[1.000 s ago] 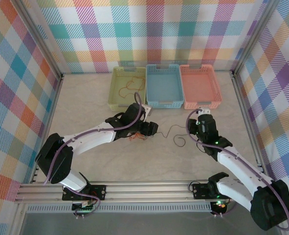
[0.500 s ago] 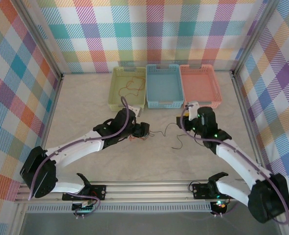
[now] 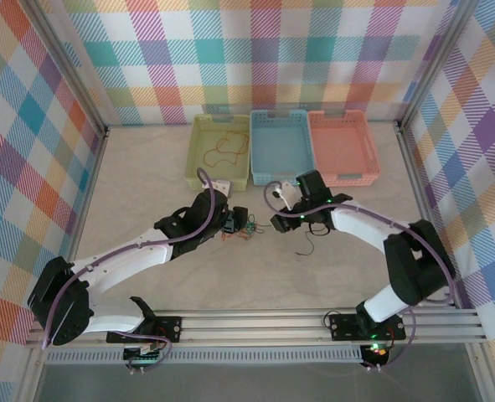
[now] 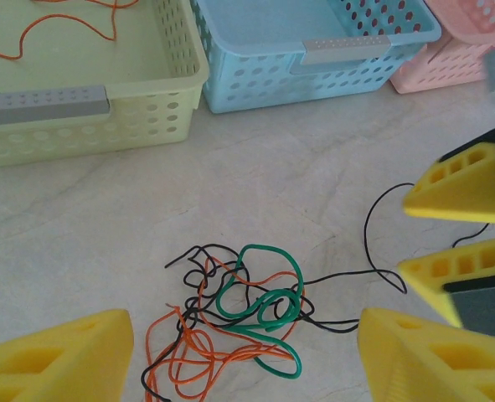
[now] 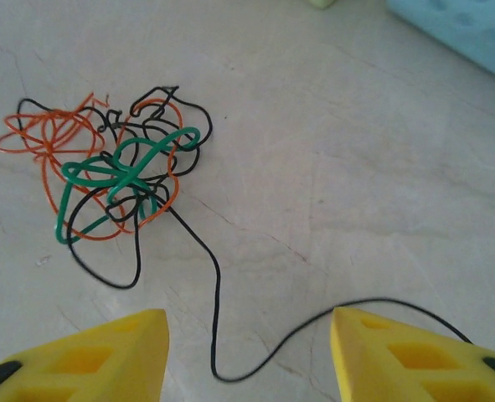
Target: Untangle the cables
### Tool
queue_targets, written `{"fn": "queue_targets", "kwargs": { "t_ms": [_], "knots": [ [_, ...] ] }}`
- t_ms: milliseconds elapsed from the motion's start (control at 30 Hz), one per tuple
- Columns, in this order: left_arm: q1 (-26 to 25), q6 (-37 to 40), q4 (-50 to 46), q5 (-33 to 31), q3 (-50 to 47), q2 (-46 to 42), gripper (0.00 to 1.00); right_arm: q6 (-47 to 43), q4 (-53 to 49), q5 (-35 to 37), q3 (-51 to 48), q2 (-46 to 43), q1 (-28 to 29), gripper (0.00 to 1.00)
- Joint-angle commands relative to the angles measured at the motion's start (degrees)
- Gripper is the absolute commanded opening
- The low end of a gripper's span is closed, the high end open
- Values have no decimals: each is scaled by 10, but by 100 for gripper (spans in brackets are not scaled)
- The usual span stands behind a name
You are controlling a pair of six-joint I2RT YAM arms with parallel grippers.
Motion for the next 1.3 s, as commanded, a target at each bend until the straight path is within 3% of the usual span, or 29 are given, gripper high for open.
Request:
{"fn": "queue_targets", "kwargs": {
  "t_ms": [0,167,267,467,600,800,1000,1167,1267],
  "knots": [
    [-5,-6,7,-10,-3,-7,71,-35,-43,48,32,32,18,56],
    [-4,-4,3,-11,-1,-9,71,-35,-82,68,69,77,33,54],
    [-5,-4,2,-12,0,-11,71,-30,-92,81,83,92,35,47],
    [-4,-2,2,-12,0,-9,71,-28,-91,82,79,87,37,20],
    [-4,-1,1,-1,2,-6,71,-39,-35,84,28,37,37,1],
    [-5,12,8,34,2,-5,73,-41,93,76,-58,-55,36,0],
    [-5,18,18,66,3,5,75,-19,301,-31,-169,-125,36,0],
    [-5,37,16,98,11,15,75,6,362,-57,-205,-154,36,0],
    [-6,81,-45,100,50,21,75,20,364,-68,-209,-168,36,0]
  ]
}}
